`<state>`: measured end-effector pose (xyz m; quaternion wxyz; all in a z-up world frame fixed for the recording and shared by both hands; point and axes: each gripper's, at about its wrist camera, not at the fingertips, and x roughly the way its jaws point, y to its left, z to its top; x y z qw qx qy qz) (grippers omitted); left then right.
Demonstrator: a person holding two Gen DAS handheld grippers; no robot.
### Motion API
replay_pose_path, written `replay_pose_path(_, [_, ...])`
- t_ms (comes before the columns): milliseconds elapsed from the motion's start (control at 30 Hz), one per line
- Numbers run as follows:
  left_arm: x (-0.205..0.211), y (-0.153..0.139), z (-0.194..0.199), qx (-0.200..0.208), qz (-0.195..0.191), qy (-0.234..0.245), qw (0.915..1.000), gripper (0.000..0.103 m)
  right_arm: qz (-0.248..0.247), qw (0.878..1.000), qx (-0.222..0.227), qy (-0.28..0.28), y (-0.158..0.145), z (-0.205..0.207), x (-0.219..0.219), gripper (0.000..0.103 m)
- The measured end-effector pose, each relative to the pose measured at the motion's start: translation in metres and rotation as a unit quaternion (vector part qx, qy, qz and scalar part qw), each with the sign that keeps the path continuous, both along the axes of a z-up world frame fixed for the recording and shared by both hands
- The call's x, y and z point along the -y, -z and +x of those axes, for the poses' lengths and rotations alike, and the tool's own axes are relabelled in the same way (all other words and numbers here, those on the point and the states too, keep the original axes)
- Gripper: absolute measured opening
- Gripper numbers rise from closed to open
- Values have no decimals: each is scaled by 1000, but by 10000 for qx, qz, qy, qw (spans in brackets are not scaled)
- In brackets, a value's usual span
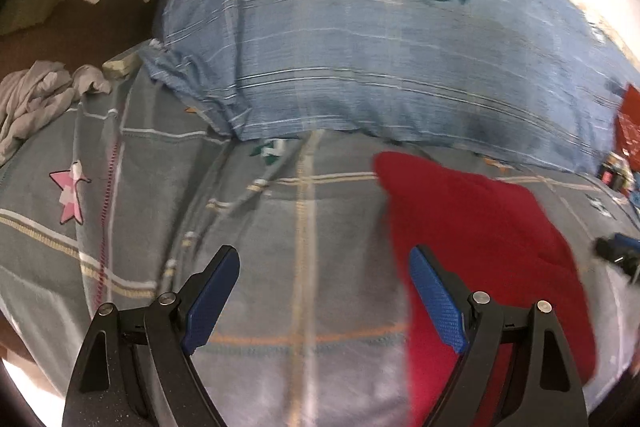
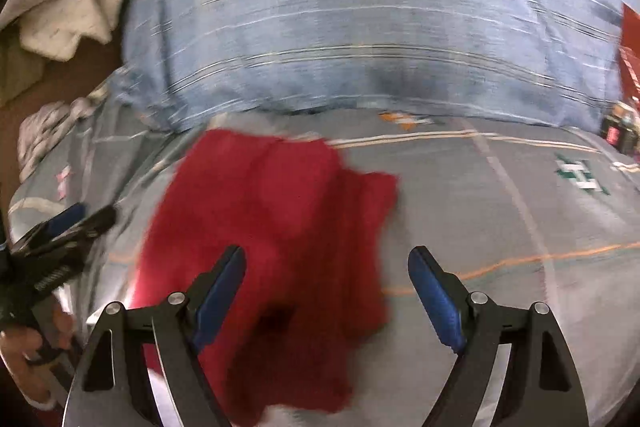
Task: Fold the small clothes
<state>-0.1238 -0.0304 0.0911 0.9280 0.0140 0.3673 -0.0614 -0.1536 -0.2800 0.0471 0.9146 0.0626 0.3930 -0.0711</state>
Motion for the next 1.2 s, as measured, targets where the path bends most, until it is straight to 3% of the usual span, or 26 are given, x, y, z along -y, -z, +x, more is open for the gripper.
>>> replay_pose_path(133, [-18, 15, 36, -190, 138, -212, 9995, 87, -291, 9975, -182, 618, 3, 11, 65, 85])
replay_pose_path(267, [-24, 29, 68, -330, 230, -395, 9984, 87, -148, 9897, -450, 1350, 13, 19, 135, 85])
replay_pose_path(433, [-23, 38, 89, -326, 238, -474, 9981, 87, -50, 9809, -382, 1904, 18, 10, 184, 85])
replay_pose_path(733, [-26, 52, 101, -379, 167, -489, 9979, 87, 255, 9699, -271, 2406, 38, 9, 223, 85])
replay_pose_path(1200, [-25, 66, 112, -507, 62, -498, 9975, 87, 72, 9719, -214, 2345, 40, 15, 219, 85])
